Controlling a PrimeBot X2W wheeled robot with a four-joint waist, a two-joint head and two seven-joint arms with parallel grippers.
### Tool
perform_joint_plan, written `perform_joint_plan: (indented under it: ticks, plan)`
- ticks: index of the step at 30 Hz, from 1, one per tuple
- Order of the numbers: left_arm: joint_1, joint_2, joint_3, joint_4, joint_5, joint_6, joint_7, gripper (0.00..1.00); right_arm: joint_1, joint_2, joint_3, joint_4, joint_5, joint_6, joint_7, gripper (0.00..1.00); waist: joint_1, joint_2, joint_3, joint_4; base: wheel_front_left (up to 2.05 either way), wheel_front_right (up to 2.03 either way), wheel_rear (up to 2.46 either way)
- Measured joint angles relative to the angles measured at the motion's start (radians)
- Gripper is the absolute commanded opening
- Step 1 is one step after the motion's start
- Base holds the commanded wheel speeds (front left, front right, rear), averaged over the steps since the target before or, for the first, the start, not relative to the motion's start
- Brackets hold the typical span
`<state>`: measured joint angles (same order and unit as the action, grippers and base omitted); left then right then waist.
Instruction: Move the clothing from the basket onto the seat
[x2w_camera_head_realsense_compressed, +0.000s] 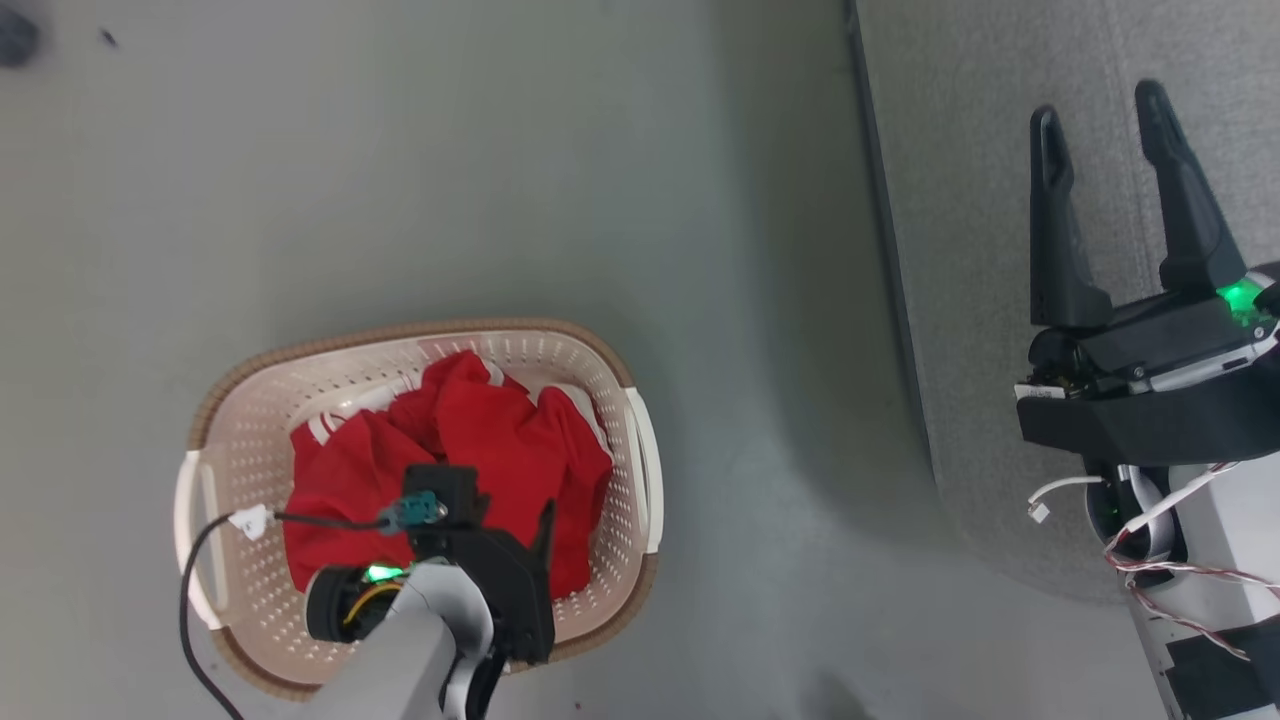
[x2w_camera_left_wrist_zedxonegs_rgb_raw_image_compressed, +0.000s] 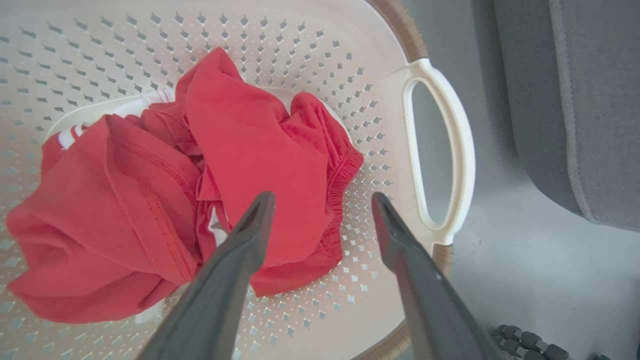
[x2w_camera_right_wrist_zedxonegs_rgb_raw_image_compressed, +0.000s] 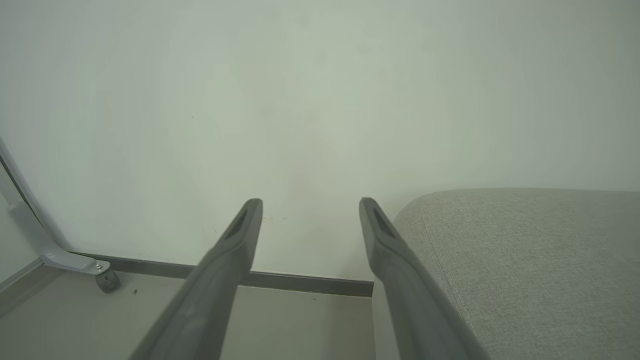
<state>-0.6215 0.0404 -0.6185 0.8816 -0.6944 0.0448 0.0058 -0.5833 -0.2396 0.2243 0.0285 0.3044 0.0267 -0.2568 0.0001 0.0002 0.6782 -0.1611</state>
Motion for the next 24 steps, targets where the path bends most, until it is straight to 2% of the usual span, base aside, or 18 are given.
perform_joint_plan:
  ticks: [12,18,24]
  plan:
    - [-0.118,0.001,0.061,0.132,-0.030,0.027,0.009,1.00,-0.042,0.001,-0.024,-0.076,-0.003,0.002,0.000,1.00,0.0001,0.0000,0.135,-0.031,0.00,0.00,0.00]
    - [-0.150,0.037,0.071,0.189,-0.023,0.041,0.000,1.00,-0.042,0.008,-0.039,-0.094,-0.003,0.001,0.000,1.00,0.0000,-0.0001,0.182,-0.042,0.00,0.00,0.00]
    - [-0.185,0.048,0.070,0.214,-0.016,0.043,-0.009,1.00,-0.041,0.011,-0.050,-0.121,-0.003,0.002,0.000,1.00,0.0000,-0.0001,0.218,-0.047,0.00,0.00,0.00]
